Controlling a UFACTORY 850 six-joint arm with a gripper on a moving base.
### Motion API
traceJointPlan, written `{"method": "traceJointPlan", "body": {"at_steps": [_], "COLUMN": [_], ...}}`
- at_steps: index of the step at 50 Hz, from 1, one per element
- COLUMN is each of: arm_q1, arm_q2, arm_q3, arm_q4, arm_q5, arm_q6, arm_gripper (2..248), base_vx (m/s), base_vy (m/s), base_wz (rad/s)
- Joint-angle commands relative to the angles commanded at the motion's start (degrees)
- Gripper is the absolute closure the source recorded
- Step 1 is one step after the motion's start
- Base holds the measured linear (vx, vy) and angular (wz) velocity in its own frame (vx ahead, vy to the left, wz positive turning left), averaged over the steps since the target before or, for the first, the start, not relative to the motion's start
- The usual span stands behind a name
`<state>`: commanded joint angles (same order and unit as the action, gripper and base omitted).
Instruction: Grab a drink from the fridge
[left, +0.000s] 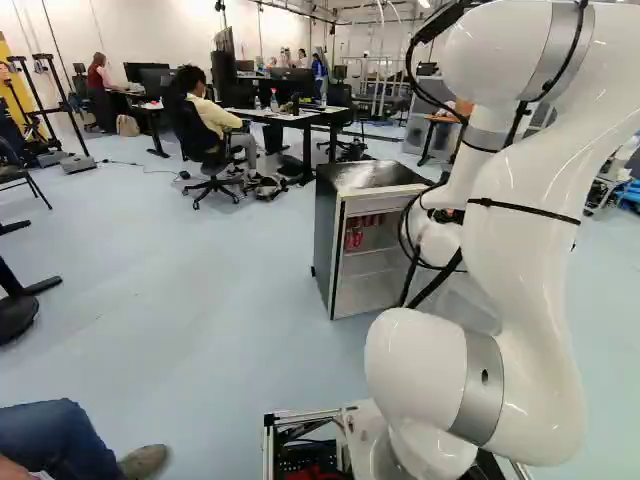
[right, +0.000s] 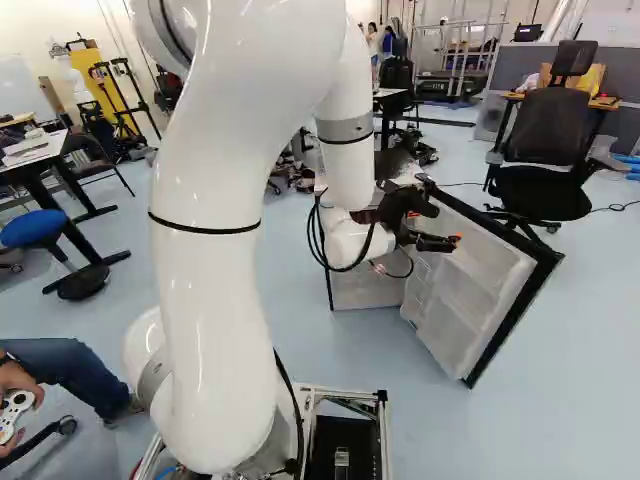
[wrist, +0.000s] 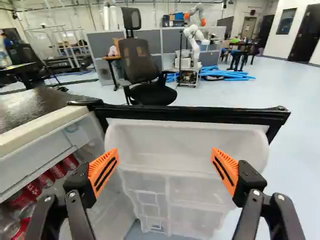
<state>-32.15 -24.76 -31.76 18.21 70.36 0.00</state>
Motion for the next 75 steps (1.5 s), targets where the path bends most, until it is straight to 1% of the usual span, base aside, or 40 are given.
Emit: {"method": "traceJointPlan", "body": {"at_steps": [12,22,37,61,75], "arm_q1": [-0.92,-1.54,-1.55,-1.52,-1.3], "arm_q2": [2.15,3.28,3.29,3.2,0.22], "arm_q3": [2.86,4.33,4.35,4.27,2.37], "arm_q4": [-7.23,-13.24,-22.27,-36.7,-45.0], "arm_q5": [-0.42,-0.78,-1.49,-4.12,-5.24], "arm_q6": [0.0,0.0,0.0,0.0,0.0], "arm_gripper": [3,3,3,3,3], "base_vx": [0.0,0.0,0.0,0.0,0.0], "base_vy": [0.0,0.0,0.0,0.0,0.0], "base_wz": [0.0,0.0,0.0,0.0,0.0]}}
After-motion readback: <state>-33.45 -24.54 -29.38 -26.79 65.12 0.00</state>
